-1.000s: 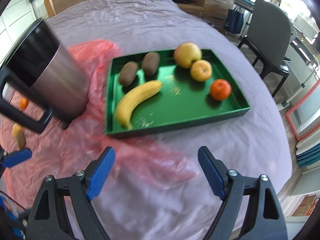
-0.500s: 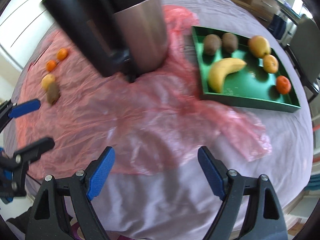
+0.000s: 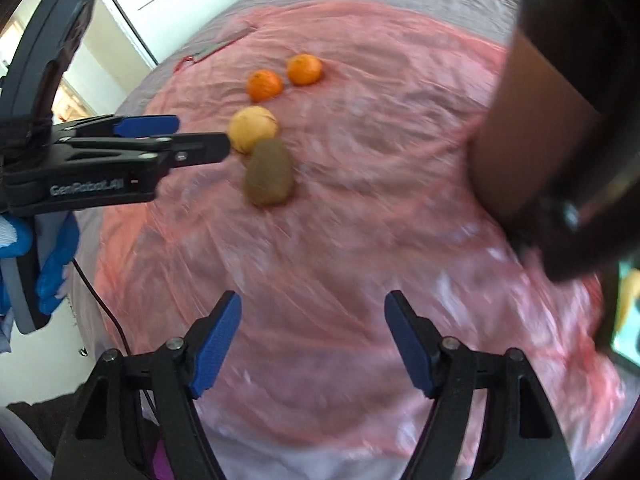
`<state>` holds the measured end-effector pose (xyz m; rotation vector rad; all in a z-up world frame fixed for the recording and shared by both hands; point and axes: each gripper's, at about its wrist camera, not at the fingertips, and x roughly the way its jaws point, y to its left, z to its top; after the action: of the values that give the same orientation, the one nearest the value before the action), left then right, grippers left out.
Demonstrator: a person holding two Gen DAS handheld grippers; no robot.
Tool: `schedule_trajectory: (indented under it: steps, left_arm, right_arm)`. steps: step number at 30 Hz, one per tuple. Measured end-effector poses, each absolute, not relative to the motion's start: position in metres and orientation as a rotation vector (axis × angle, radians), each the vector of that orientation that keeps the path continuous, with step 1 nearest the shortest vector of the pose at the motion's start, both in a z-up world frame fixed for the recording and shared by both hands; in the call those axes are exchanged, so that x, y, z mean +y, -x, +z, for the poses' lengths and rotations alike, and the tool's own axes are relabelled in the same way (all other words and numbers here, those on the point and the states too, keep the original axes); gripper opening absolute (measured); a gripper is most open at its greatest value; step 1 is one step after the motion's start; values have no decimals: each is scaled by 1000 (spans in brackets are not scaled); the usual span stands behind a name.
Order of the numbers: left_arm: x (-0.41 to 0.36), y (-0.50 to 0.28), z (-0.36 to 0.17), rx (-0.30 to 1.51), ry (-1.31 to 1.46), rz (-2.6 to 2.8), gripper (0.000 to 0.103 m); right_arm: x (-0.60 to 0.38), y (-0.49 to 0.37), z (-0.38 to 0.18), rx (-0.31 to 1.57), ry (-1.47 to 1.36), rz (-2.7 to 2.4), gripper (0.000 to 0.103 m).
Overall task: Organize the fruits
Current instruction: 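Withdraw both tools from the tray back toward the remaining fruit, then grasp the yellow pear with the left tool while the right tool grasps the last kiwi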
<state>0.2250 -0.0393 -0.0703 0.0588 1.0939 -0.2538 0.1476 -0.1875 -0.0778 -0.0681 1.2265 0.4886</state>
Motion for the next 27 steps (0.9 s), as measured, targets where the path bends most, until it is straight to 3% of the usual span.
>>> schedule_trajectory:
  steps: [9,22,27]
  left_arm:
    - [-19,-274,-102,1144,65,-198,75]
    - [-14,-297,-139,1259,130,-131,73]
    - [-16,-302,-145,1279,120,-125,62]
  right_arm:
    - [-128,-191,-98,1184,50,557,81]
    - [-111,-231,-125,1197,44,545,59]
    - [-97,-239,-138,1218,78,553,54]
